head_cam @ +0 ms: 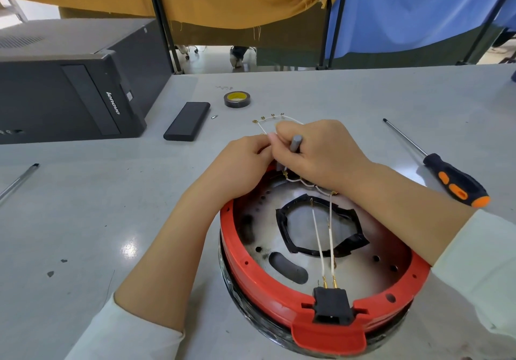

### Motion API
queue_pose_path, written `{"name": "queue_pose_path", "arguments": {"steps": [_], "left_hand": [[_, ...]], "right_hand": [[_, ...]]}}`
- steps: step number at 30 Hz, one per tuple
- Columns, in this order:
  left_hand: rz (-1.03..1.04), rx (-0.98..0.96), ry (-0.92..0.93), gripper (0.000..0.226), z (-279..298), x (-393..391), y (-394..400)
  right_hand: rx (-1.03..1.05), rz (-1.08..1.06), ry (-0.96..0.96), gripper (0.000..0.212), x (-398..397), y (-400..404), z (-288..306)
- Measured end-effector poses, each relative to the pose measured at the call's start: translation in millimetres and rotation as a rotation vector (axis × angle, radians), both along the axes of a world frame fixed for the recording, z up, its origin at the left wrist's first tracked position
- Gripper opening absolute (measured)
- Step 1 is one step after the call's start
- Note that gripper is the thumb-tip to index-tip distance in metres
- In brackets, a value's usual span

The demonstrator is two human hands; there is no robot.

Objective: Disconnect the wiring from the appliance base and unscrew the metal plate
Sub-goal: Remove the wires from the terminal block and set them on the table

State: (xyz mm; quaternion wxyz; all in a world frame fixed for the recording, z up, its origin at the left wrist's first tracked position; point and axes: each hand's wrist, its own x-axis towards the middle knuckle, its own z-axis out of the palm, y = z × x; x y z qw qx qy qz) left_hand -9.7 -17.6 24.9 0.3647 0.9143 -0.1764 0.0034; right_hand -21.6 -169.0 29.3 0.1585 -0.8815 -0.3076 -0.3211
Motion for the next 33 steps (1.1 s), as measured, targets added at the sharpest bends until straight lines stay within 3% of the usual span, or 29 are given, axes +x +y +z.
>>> {"name": "queue_pose_path", "arguments": {"steps": [6, 12, 16, 22, 33], "left_hand": [[-0.006, 0.000, 0.015, 0.024, 1.7, -0.7, 1.2], [-0.013, 0.030, -0.025, 0.028, 1.4, 0.1, -0.7], [-0.002, 0.038, -0.031, 0.031, 0.4, 1.5, -0.1], [-0.020, -0.019, -0.003, 0.029, -1.0, 2.9, 0.7], [-0.016, -0.020, -0.022, 0.037, 0.7, 0.6, 0.5]], "right_hand": [[-0.057, 0.005, -0.017, 0.030, -0.9, 3.4, -2.0], [0.091, -0.145, 0.344, 0.044, 12.2, 4.0, -3.9], [0.037, -0.136, 0.303, 0.045, 9.1, 3.5, -5.1], [0.241, -0.068, 0.258, 0.043, 6.8, 2.2, 0.3], [0.030, -0.046, 0.128, 0.031, 0.0, 3.4, 1.2]]}}
